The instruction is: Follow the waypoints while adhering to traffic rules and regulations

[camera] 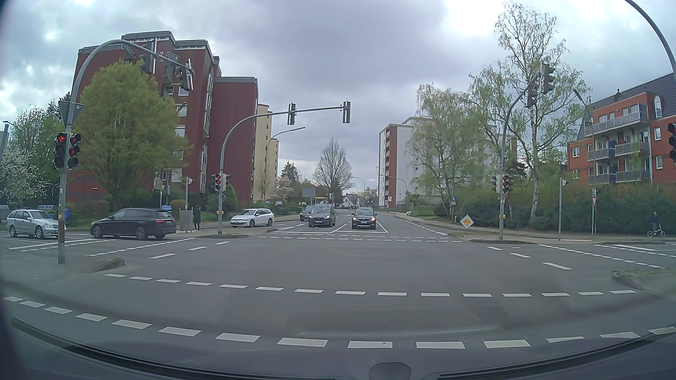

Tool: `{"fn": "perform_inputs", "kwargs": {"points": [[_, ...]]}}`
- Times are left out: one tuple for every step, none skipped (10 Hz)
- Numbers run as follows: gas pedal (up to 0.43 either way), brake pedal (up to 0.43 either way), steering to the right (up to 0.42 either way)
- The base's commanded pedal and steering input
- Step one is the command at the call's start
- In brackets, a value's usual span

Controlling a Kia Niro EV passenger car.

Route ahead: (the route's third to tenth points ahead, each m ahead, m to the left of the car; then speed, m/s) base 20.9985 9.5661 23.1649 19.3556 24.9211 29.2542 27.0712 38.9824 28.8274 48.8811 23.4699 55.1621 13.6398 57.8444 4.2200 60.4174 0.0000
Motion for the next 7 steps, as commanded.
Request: {"fn": "perform_inputs", "kwargs": {"points": [[0.0, 0.293, -0.01], [0.0, 0.293, -0.01], [0.0, 0.293, -0.01], [0.0, 0.293, -0.01], [0.0, 0.293, -0.01], [0.0, 0.293, -0.01], [0.0, 0.293, -0.01]]}}
